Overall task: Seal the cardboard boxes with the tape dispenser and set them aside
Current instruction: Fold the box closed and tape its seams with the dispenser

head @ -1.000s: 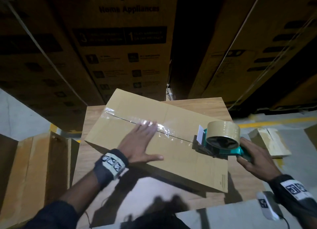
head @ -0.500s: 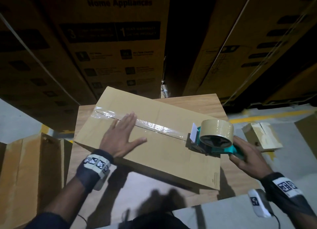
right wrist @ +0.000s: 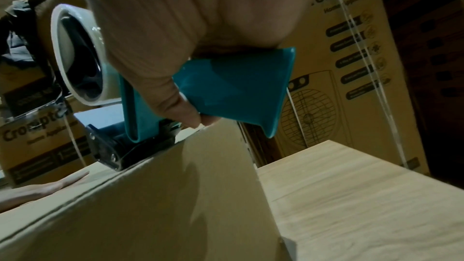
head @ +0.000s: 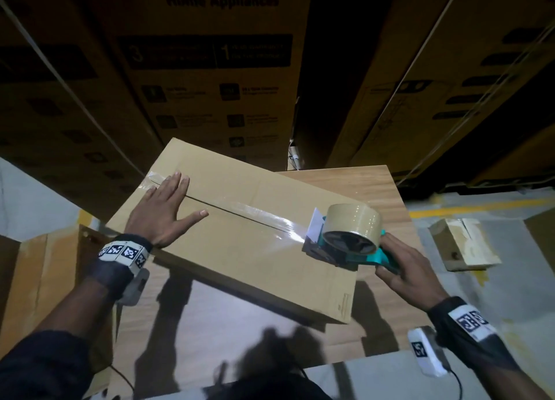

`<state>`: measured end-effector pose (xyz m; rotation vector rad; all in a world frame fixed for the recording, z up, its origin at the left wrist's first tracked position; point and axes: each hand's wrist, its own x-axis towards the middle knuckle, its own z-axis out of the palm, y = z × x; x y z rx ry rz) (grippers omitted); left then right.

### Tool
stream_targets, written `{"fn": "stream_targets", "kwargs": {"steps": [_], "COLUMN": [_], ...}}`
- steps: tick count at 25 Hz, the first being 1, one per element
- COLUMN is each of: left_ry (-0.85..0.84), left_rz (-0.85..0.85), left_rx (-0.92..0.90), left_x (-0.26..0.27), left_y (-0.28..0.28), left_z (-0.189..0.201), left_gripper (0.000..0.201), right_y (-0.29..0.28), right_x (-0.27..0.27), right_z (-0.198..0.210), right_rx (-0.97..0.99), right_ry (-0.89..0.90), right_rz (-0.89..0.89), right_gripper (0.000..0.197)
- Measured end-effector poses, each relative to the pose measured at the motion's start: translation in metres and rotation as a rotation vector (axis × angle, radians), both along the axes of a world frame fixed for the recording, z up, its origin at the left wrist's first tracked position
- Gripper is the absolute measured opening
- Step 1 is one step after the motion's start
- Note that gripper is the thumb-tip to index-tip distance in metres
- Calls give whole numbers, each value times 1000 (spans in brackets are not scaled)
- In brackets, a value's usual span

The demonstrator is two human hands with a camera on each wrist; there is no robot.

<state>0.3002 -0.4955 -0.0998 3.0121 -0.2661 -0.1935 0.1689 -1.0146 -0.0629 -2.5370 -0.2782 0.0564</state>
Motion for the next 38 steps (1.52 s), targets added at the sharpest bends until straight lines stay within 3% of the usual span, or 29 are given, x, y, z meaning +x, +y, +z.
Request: {"fn": "stream_targets", "kwargs": {"steps": [5, 9, 12, 20, 24, 27, 31, 35, 38], "left_ry": [-24, -41, 3, 161, 184, 194, 184, 142, 121], "left_rz": [6, -10, -61, -500, -524, -441, -414, -442, -472], "left_rx": [-8, -12, -12, -98, -120, -94, -72, -60, 5], "left_x": [0, -2, -10, -74, -103, -114, -109, -86, -69], "left_y": [1, -1, -16, -188, -265, -293, -283, -229, -189], "left_z": [-5, -3, 6, 7, 6, 4, 3, 4, 8], "left_gripper": [96, 101, 107, 134, 145, 148, 138, 130, 125], "right_y": [-50, -43, -43, -47, -46, -48, -39, 0, 32], "right_x": [-39, -46, -44, -40, -41, -42, -45, -33, -20], "right_z": [22, 21, 12, 12, 5, 4, 4, 3, 10], "right_rx": [-22, -95, -70, -51, -29, -40, 12, 130, 170], "right_ry": [-37, -42, -53, -66, -46, -24, -23, -6, -3], "right_rz": [-160, -179, -192, -184, -227, -248, -219, -115, -64], "right_gripper": [71, 85, 82, 62, 76, 73, 71, 54, 55]}}
